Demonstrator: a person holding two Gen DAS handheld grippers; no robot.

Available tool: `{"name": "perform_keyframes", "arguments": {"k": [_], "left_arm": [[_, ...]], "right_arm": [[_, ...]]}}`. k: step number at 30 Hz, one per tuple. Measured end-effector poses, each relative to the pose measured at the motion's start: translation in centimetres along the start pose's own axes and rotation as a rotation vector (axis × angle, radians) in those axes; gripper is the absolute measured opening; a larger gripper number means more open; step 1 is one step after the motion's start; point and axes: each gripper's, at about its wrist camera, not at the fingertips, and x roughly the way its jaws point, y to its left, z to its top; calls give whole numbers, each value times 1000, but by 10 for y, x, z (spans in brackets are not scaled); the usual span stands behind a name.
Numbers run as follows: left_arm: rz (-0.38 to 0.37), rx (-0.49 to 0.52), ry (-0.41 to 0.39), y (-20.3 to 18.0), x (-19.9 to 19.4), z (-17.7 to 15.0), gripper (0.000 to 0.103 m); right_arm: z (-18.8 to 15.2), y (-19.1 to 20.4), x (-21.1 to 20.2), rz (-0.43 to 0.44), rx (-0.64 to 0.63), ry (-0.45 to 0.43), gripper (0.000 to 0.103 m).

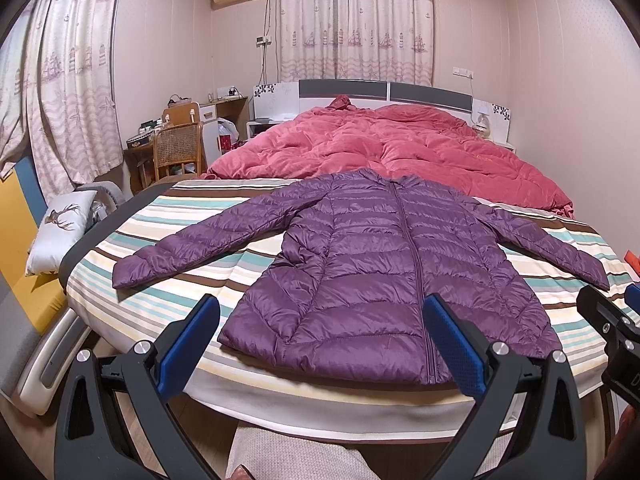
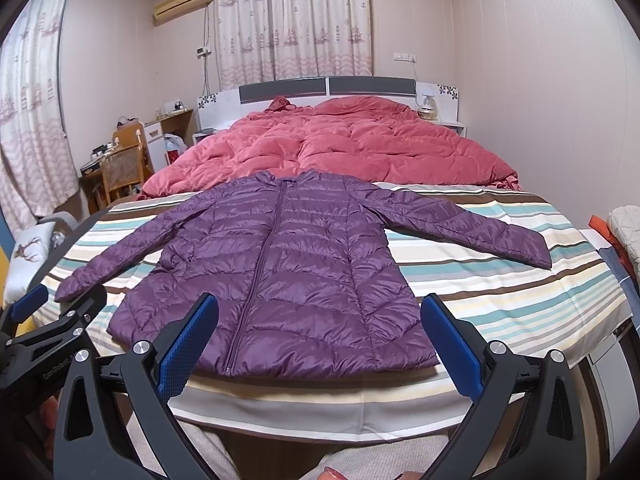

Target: Fold large clothes

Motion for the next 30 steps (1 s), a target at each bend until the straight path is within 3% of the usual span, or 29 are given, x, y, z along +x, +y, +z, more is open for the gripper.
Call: {"name": "perform_keyframes", "arguments": {"k": [17,30], "left_arm": [[-21,15,31,-9,7,-8,101],[-53,21,132,-4,36,-7,101]], "right_arm": [[-2,2,-1,-7,-4,15,100],[3,-12,34,-7,13,88,100]]}}
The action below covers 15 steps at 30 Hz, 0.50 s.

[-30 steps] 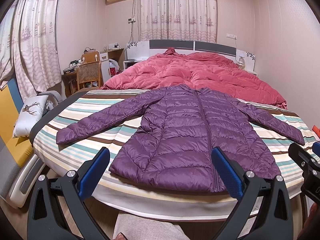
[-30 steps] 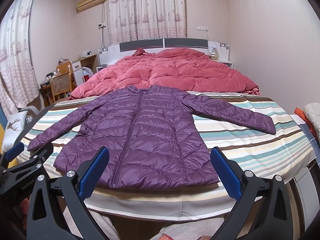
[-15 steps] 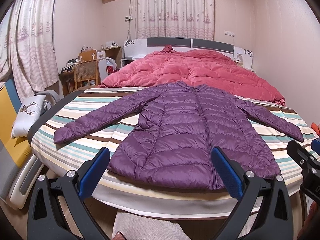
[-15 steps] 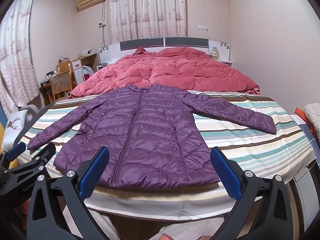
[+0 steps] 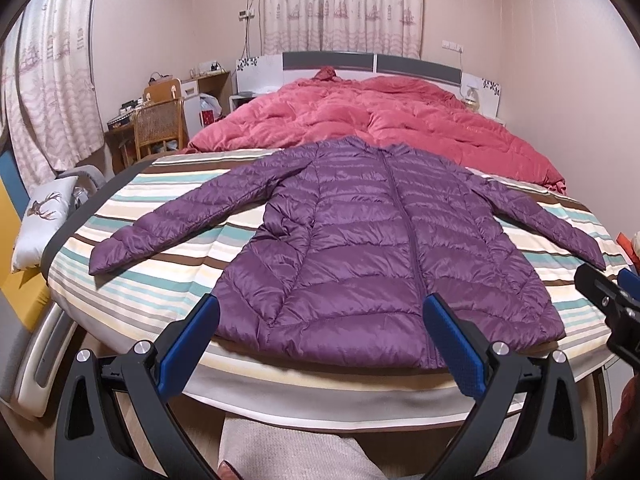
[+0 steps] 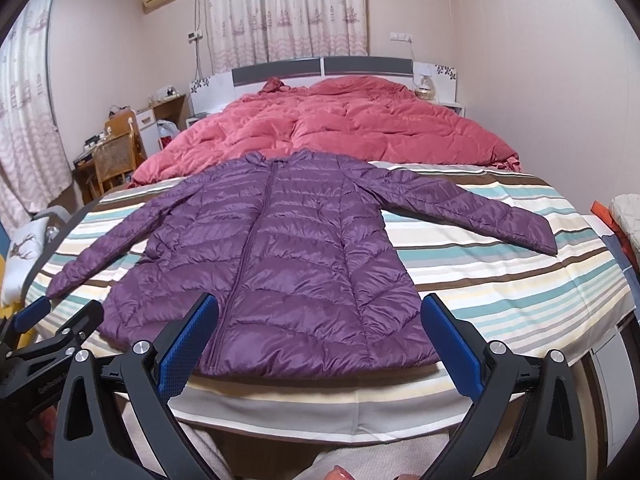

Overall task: Fold large clothes
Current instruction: 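Reach the right tool to the jacket sleeve cuff and close on it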

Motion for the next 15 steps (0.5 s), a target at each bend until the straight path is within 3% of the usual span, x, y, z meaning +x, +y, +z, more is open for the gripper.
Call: {"name": "perform_keyframes", "arguments": {"k": [3,8,15], "left_arm": [[-12,8,8,2,13,4,101],[-100,-52,25,15,44,13,101],[46,13,62,12,102,35,101]], "right_arm": [[6,-3,16,5,-16,10,100],[10,-17,55,108,-30,8,100],[20,-77,131,14,115,158,100]]}}
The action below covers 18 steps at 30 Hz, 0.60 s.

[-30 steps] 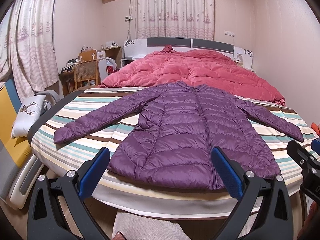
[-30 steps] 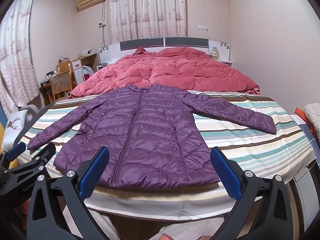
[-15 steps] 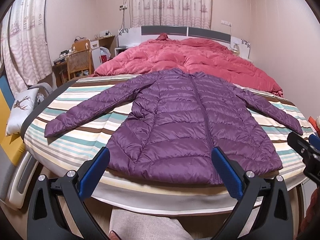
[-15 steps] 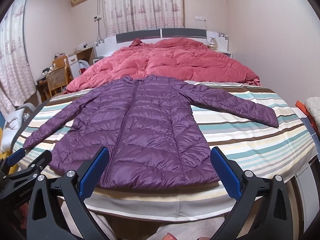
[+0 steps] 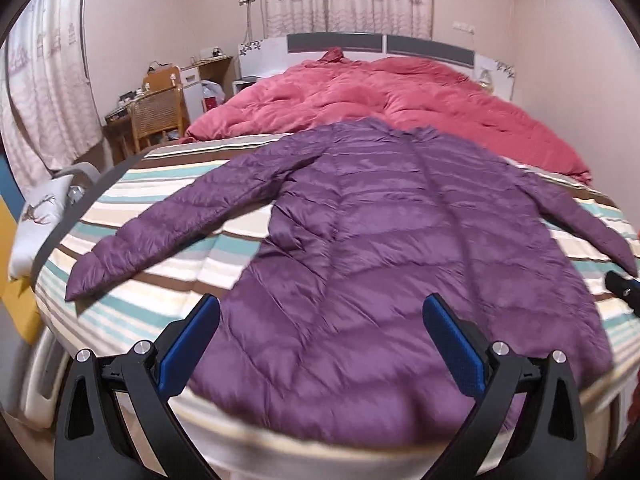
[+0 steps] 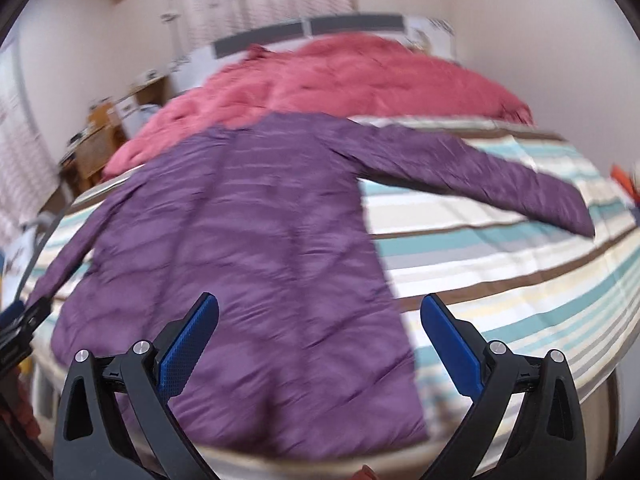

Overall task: Fold large clothes
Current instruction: 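Reach the right tool to the jacket sleeve cuff and close on it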

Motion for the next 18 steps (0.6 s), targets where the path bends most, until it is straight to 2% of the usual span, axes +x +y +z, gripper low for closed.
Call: {"name": "perform_keyframes", "arguments": {"k": [5,10,12,18], "left_arm": [[69,6,0,0,33,21,101],[58,-10,29,0,62,35,101],[64,-24,42,1,74,41,101],[80,-35,50,2,101,50,101]], "right_arm": [[24,-52,40,-68,127,28,100],[43,-95,64,-97,244,21,100],[51,-109,73,-105,286,15,97],[62,-158,99,-65,488,16,76]]}}
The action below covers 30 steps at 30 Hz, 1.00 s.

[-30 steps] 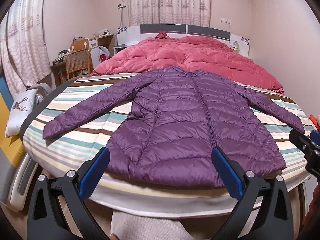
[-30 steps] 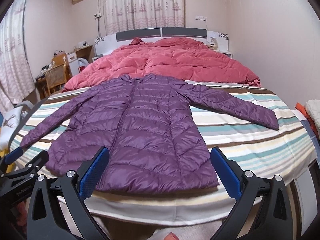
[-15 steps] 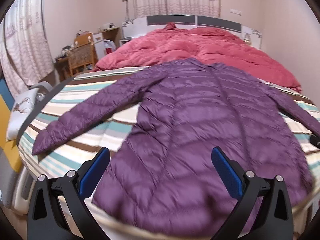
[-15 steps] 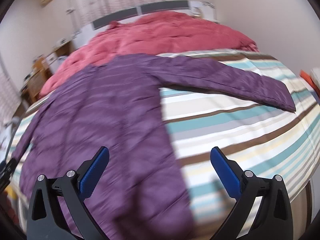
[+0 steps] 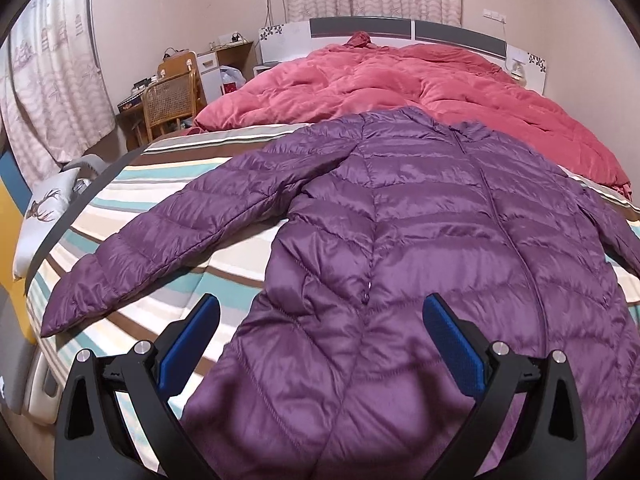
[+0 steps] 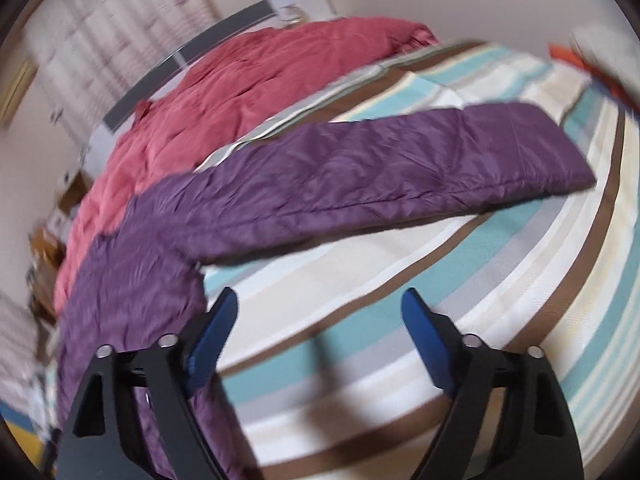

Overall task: Fold large clothes
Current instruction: 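Reach the right tool to the jacket sleeve cuff and close on it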

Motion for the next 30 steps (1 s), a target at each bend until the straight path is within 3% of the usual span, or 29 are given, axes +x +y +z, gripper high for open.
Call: {"name": "perform_keyframes", "arguments": {"k": [2,7,11,20,24,27,29,30], "left_arm": [[8,0,5,0,10,3,101],[28,1,22,4,27,1,101],[57,-15,38,9,39,-1,101],[80,-19,64,12,54,2,101],[102,-18,65,15,57,6,101],[103,-29,76,18,62,4,101],[105,-30,89,18,65,0,101],[109,-29,92,18,66,-1,101]], "right_arm": [[6,-14,7,27,85,8,67],[19,-56,26,76,324,3,57],[29,-81,29,102,446,-61,54],[46,-105,35,80,563,-132,51],[52,-120,38,74,596,-152,44],[54,-125,39,60,601,-162,36],[56,-127,41,32,588,-162,23],[58,-127,42,12,569,-158,21]]}}
